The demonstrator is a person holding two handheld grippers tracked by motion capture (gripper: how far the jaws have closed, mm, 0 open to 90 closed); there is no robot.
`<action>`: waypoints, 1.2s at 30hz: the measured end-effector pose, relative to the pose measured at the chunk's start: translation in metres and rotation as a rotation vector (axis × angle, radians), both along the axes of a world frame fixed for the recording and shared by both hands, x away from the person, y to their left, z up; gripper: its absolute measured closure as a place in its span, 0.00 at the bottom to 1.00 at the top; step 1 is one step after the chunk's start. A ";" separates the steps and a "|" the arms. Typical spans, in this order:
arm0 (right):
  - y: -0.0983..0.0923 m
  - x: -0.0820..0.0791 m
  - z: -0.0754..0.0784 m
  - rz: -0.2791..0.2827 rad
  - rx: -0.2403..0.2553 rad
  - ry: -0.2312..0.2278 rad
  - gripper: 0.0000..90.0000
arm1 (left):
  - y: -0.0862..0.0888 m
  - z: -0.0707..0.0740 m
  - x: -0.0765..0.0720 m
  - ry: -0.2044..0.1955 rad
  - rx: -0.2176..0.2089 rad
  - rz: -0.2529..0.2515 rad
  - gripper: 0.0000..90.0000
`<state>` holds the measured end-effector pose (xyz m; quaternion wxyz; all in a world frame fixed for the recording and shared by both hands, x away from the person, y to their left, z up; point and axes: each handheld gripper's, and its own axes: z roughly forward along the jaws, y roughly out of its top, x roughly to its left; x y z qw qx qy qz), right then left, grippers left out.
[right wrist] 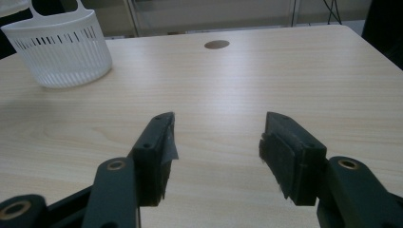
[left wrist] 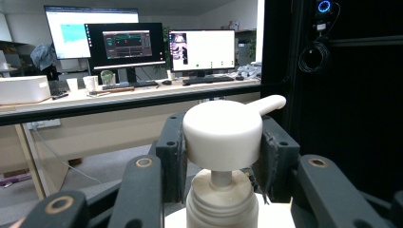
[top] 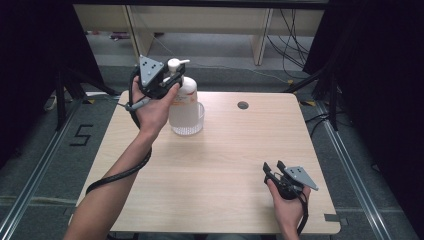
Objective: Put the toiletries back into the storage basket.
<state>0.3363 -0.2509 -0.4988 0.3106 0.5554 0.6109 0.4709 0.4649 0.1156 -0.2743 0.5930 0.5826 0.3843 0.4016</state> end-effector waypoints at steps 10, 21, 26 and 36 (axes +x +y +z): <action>-0.002 0.001 -0.001 0.011 -0.023 -0.016 0.50 | -0.001 0.008 0.001 -0.013 -0.003 -0.001 0.65; 0.001 0.002 -0.002 0.006 0.002 0.000 0.50 | -0.001 0.013 0.005 -0.016 -0.001 0.004 0.65; 0.001 0.002 -0.002 0.014 -0.008 -0.004 0.50 | -0.001 0.014 0.008 -0.020 0.000 0.005 0.65; -0.001 0.002 -0.002 0.010 -0.023 -0.016 0.50 | -0.003 0.014 0.017 -0.023 -0.001 0.006 0.65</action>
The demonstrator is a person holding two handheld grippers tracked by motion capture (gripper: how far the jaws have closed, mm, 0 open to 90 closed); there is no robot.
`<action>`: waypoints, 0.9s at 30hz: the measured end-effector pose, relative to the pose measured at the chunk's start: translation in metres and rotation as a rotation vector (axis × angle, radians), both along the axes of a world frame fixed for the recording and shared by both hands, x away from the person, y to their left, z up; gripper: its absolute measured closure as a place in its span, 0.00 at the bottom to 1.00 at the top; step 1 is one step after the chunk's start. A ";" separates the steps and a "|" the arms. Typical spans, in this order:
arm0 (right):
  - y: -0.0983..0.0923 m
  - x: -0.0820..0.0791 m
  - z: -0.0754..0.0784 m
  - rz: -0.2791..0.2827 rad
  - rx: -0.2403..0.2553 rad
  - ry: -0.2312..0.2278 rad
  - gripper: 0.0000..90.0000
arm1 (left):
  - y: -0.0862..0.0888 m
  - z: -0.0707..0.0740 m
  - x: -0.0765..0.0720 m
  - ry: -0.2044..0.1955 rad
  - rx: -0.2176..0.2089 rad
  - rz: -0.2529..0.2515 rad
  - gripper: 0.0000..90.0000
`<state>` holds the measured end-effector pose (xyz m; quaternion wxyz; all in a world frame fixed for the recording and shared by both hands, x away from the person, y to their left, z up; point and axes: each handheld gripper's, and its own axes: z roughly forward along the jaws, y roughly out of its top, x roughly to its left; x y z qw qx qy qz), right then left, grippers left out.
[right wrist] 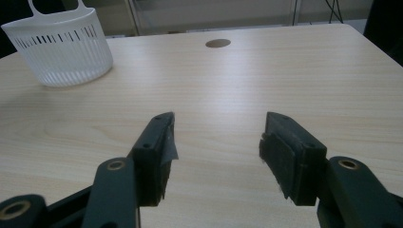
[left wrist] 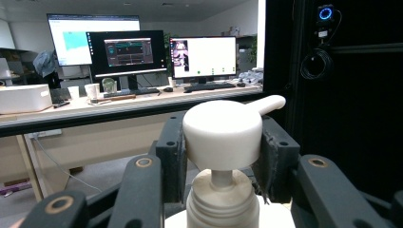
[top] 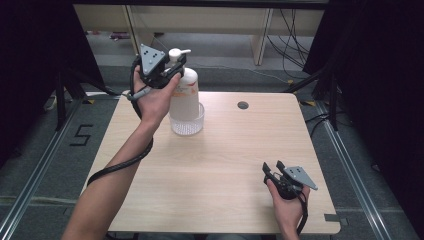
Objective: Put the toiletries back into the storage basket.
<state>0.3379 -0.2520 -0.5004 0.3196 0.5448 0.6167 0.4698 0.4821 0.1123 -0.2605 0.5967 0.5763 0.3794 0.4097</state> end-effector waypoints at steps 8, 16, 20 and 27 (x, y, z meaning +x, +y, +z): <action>-0.001 0.000 0.000 0.000 0.000 0.002 0.50 | -0.002 -0.002 0.009 0.004 0.005 0.001 0.65; -0.001 0.000 0.000 0.001 0.000 0.001 0.50 | -0.002 -0.004 0.019 0.007 0.007 0.003 0.65; -0.001 0.000 0.000 -0.005 -0.004 0.004 0.50 | -0.002 -0.005 0.022 0.010 0.005 0.005 0.65; -0.001 0.000 0.000 -0.005 -0.003 0.003 0.50 | -0.003 -0.006 0.028 0.022 -0.002 0.008 0.65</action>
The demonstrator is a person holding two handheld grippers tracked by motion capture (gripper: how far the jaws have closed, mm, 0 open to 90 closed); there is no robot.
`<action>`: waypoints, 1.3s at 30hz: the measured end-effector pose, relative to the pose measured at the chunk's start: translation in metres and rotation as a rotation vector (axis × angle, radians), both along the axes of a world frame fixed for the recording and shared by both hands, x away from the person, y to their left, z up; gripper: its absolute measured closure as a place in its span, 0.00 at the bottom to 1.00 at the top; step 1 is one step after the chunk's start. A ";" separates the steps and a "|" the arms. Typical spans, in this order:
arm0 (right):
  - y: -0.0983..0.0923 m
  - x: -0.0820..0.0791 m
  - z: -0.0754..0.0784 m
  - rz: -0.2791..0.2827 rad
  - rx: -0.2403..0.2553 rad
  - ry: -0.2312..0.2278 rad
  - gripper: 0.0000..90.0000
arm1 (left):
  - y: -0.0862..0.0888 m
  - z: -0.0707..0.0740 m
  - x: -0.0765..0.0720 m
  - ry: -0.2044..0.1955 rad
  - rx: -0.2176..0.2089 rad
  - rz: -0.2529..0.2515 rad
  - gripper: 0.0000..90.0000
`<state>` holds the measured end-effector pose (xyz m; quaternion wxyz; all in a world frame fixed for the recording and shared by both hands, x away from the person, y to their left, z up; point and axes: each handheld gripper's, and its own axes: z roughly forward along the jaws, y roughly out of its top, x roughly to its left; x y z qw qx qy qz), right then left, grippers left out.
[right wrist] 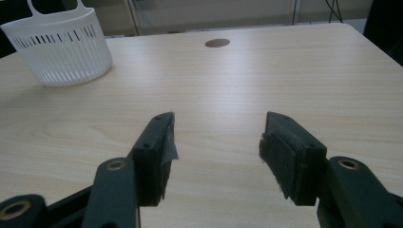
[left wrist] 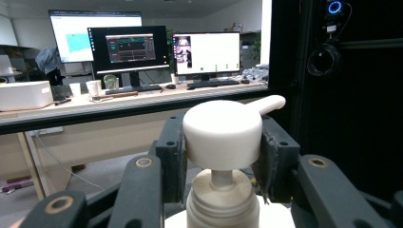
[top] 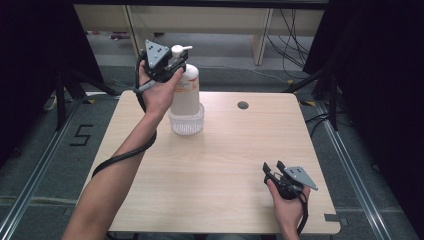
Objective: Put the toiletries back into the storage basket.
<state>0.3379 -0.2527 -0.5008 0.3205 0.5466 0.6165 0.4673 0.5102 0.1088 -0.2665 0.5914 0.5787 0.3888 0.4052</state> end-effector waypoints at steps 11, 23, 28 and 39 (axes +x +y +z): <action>0.000 0.000 0.000 0.001 0.001 0.003 0.50 | -0.001 -0.003 0.012 -0.009 0.015 0.005 0.65; 0.001 0.000 -0.001 0.006 0.001 -0.001 0.50 | -0.001 -0.006 0.021 0.007 0.015 0.010 0.65; 0.003 0.000 -0.001 -0.001 0.025 0.013 0.50 | -0.003 -0.009 0.024 0.018 0.007 0.004 0.65; 0.003 0.000 -0.001 -0.004 0.024 0.020 0.50 | -0.005 -0.013 0.032 0.020 0.019 0.013 0.65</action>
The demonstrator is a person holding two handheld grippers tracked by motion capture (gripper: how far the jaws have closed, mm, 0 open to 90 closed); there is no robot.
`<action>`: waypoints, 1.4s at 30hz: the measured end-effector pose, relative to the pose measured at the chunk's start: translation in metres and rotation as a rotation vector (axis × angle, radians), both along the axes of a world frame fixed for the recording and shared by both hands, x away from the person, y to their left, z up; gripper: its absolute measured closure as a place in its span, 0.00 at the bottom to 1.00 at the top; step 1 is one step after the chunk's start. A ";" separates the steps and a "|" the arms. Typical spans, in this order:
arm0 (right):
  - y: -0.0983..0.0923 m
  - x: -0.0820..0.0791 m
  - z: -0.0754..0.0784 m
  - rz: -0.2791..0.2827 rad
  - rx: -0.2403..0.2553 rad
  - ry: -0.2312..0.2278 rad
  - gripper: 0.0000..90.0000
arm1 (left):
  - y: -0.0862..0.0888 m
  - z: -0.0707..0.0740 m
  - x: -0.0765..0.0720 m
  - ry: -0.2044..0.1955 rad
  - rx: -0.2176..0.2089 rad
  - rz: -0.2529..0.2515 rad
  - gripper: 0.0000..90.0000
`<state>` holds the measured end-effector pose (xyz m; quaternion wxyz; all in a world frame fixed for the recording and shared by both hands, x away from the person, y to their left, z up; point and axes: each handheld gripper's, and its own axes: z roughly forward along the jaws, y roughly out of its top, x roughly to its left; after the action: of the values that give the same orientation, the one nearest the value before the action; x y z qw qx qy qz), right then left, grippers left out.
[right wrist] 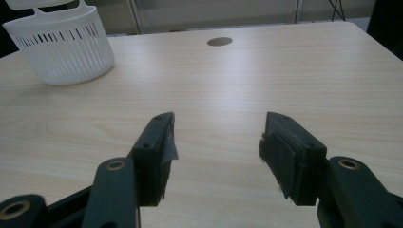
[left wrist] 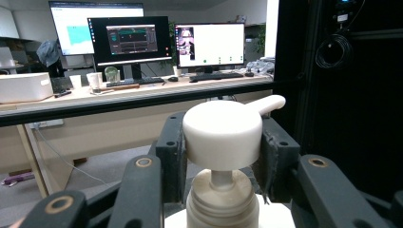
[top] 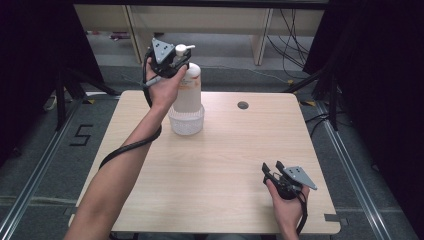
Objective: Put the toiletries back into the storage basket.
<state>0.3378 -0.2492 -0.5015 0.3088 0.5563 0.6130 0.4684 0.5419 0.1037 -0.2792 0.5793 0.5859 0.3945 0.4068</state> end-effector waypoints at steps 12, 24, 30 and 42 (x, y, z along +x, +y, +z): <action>-0.001 0.001 -0.001 0.023 -0.015 -0.015 0.50 | 0.000 -0.009 0.006 0.026 0.007 0.022 0.65; 0.000 0.001 -0.002 0.018 -0.018 -0.019 0.50 | -0.001 -0.016 0.010 0.038 0.019 0.019 0.65; 0.000 0.000 -0.001 0.020 -0.006 -0.009 0.50 | -0.003 -0.021 0.013 0.059 0.003 0.008 0.65; 0.000 0.001 -0.001 0.029 -0.003 -0.013 0.50 | -0.005 -0.031 0.018 0.084 0.014 0.011 0.65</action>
<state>0.3389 -0.2497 -0.5028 0.3071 0.5438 0.6196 0.4754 0.5595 0.0990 -0.3104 0.5560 0.6042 0.4188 0.3877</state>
